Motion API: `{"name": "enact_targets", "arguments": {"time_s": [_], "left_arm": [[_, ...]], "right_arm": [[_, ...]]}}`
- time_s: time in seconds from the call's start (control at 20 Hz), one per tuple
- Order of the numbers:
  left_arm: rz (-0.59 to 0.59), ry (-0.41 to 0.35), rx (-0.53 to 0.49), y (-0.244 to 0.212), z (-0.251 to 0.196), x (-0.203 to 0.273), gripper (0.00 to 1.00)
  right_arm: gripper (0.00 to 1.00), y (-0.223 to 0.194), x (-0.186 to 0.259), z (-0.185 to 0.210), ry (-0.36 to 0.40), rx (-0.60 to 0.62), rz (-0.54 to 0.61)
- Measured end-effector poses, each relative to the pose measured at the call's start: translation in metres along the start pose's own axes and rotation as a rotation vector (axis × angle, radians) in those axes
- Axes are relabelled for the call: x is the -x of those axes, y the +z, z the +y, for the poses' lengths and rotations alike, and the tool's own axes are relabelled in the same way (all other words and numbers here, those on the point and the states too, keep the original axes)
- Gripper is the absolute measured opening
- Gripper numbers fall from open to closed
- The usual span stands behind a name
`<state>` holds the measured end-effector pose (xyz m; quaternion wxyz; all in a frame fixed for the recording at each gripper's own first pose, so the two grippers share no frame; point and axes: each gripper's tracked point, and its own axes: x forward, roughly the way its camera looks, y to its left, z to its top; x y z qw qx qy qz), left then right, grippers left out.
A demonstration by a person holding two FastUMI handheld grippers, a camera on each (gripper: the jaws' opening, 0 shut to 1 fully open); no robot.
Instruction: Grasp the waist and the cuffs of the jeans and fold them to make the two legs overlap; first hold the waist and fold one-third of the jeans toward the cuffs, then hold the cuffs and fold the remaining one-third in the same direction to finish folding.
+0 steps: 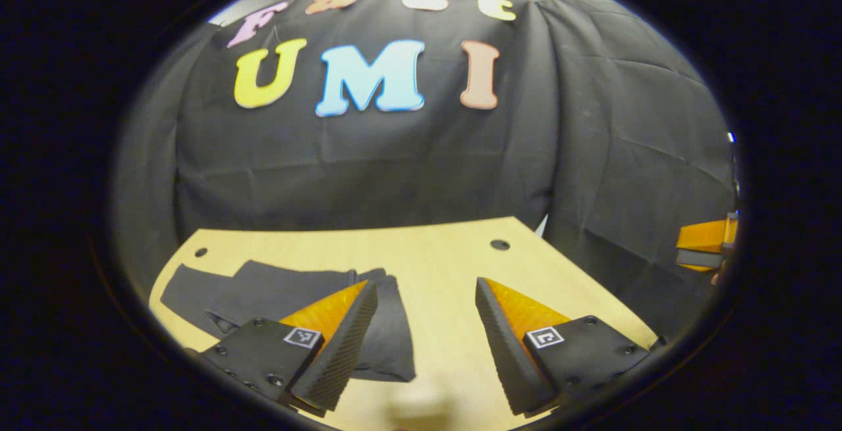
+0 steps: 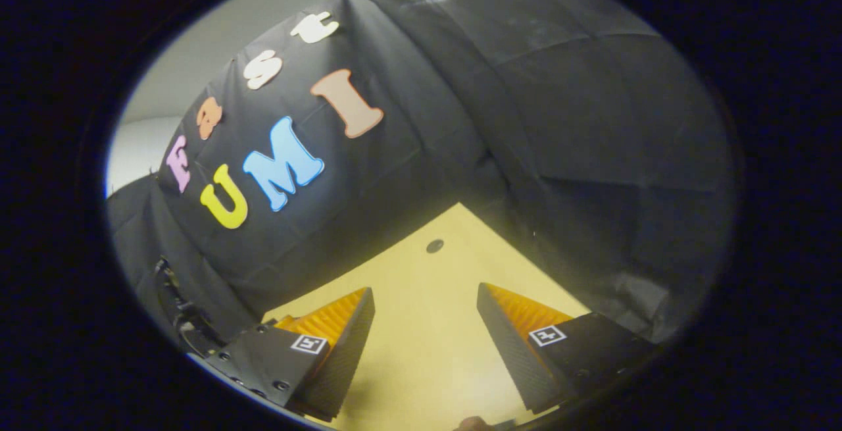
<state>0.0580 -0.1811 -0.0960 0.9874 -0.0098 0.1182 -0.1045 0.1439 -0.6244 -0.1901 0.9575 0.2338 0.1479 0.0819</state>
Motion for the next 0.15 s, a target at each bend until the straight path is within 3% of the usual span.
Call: {"name": "enact_targets", "arguments": {"time_s": [0.15], "left_arm": [[-0.204,0.096,-0.006,0.033,-0.042,0.025,0.96]], "right_arm": [[0.95,0.031,-0.004,-0.053,-0.036,0.145,-0.123]]}}
